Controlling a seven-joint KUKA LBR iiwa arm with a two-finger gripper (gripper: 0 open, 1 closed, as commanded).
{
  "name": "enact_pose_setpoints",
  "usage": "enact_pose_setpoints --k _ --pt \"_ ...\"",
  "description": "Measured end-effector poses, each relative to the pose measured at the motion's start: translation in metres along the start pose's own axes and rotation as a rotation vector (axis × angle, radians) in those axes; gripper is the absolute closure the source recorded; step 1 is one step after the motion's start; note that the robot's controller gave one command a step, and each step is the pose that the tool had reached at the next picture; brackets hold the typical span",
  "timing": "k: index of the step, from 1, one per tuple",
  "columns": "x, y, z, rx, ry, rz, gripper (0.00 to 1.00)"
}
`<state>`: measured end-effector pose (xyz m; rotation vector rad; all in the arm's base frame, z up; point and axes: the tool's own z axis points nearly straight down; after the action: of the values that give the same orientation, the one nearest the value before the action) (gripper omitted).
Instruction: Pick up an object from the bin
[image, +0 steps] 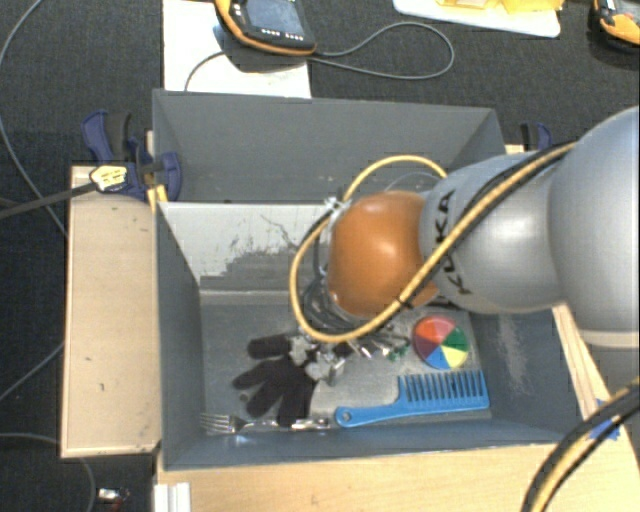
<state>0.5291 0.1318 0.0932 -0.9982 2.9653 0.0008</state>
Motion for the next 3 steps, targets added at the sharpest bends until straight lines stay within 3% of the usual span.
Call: enact_pose_setpoints --k 1,2,3 --pt "-0.001 0.024 0.009 0.001 -0.004 0.026 1.0" --pt "-0.008 0.022 -0.026 0.0 0.0 0.056 1.0" --pt "0.004 0.027 -0.097 -0.002 0.003 0.056 1.0"
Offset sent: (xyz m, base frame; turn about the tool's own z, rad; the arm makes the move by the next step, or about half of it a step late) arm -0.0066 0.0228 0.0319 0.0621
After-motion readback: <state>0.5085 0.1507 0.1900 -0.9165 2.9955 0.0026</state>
